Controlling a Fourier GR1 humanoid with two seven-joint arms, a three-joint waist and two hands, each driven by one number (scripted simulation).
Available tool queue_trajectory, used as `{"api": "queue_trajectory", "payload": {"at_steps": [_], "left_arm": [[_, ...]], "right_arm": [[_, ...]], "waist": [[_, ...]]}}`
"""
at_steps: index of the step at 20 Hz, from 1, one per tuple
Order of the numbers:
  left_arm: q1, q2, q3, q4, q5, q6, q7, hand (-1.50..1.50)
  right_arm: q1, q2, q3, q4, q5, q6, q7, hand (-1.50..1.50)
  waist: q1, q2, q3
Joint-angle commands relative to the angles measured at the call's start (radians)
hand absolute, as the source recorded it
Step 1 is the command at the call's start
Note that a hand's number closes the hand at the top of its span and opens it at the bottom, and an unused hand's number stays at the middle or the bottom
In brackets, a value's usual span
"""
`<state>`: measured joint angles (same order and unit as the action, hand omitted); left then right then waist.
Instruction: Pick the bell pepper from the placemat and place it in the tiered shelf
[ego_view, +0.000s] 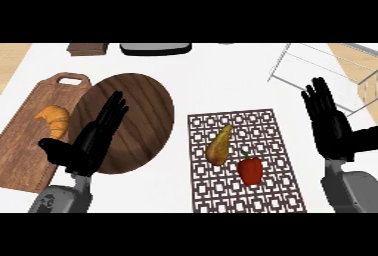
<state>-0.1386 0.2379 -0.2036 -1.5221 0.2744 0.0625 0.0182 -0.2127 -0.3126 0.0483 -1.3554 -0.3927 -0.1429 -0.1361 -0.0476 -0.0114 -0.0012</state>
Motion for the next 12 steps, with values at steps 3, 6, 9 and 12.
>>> {"api": "queue_trajectory", "payload": {"at_steps": [3, 6, 9, 12], "left_arm": [[-0.016, 0.026, -0.001, -0.009, -0.127, 0.058, 0.007, 0.00], [-0.022, 0.093, 0.033, -0.001, -0.192, 0.098, 0.016, 0.00], [-0.003, 0.068, 0.021, 0.024, -0.152, 0.072, 0.000, 0.00], [-0.005, 0.061, 0.006, 0.044, -0.187, 0.093, -0.010, 0.00]], "right_arm": [[0.086, -0.055, -0.016, -0.105, 0.073, -0.066, 0.060, -1.50], [0.092, -0.123, 0.012, -0.203, 0.141, -0.143, 0.204, -1.50], [0.163, -0.204, -0.055, -0.005, 0.246, -0.211, 0.108, 1.50], [0.228, -0.085, -0.077, 0.028, 0.355, -0.479, 0.023, 1.50]], "waist": [[0.038, 0.008, 0.001], [0.033, 0.003, 0.000], [-0.008, 0.037, -0.029], [0.008, 0.018, -0.002]]}}
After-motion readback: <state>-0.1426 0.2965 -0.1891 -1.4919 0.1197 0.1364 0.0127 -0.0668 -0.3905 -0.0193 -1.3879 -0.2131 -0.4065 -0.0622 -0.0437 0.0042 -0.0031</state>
